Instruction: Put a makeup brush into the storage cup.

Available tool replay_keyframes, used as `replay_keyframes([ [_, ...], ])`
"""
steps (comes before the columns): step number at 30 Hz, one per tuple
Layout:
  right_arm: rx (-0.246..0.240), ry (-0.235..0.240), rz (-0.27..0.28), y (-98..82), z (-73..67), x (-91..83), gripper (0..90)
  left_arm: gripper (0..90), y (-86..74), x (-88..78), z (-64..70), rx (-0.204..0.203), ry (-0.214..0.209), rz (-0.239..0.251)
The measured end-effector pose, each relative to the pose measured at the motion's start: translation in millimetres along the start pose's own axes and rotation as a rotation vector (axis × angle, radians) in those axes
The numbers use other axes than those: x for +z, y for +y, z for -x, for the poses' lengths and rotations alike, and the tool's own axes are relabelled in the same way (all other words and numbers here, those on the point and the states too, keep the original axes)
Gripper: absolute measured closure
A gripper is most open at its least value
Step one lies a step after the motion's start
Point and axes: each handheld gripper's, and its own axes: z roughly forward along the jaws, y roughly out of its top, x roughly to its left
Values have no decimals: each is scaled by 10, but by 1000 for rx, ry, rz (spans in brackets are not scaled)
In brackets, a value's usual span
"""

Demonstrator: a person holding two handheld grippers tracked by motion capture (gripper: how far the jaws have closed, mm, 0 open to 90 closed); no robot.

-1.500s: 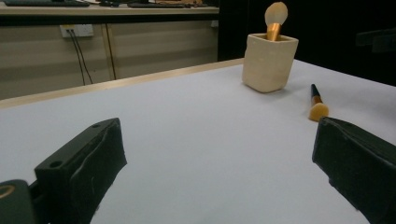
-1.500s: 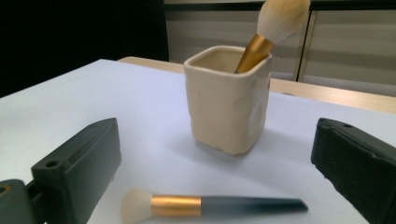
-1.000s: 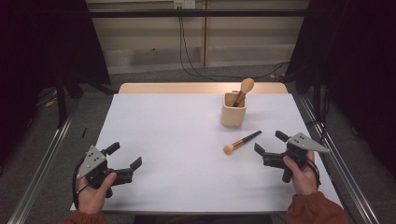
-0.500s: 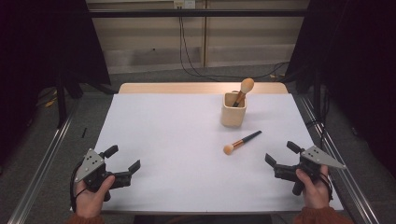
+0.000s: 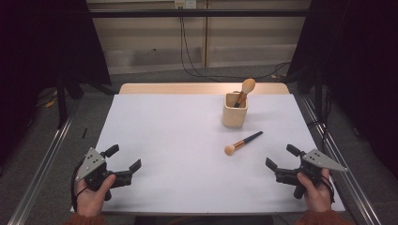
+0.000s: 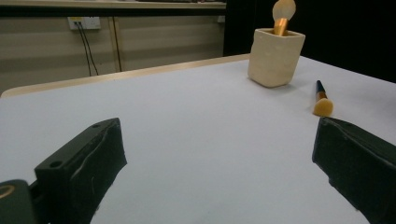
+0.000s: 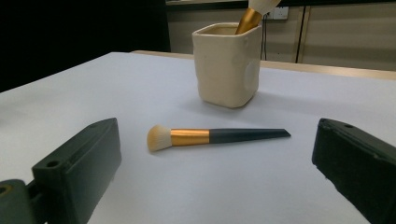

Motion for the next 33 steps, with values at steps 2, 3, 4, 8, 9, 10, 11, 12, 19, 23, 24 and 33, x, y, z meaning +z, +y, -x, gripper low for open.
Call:
replay_keyframes([
  [2, 7, -1, 0, 2, -4, 14, 7, 23, -3, -5, -9, 0, 2, 0],
  [3, 2, -2, 2, 7, -5, 22, 7, 23, -4, -7, -8, -4, 4, 2],
  [4, 0, 3, 1, 11, -8, 26, 4, 23, -3, -10, -6, -7, 4, 4],
  [8, -23, 12, -11, 34, -36, 75, 4, 23, 0, -26, 0, 5, 4, 4],
  [9, -24, 22, -9, 35, -39, 86, 2, 23, 0, -30, 6, 3, 6, 3],
  [10, -32, 32, -10, 41, -42, 101, 1, 23, 0, -32, 9, 4, 4, 4],
  [11, -41, 37, -13, 52, -49, 124, 2, 23, 1, -33, 10, 6, 4, 3],
  [12, -42, 37, -12, 61, -52, 140, 3, 23, 2, -33, 11, 9, 3, 3],
  [19, -77, 46, -24, 164, -57, 291, 4, 23, 0, -52, 8, 8, 10, 8],
  [23, -75, 68, -24, 229, -28, 372, 4, 22, 0, -61, 3, 9, 12, 9],
  [24, -72, 68, -23, 239, -23, 387, 5, 22, -1, -61, 3, 8, 15, 8],
  [33, -97, 89, -27, 366, 6, 595, 6, 22, 1, -44, 3, 8, 13, 6],
])
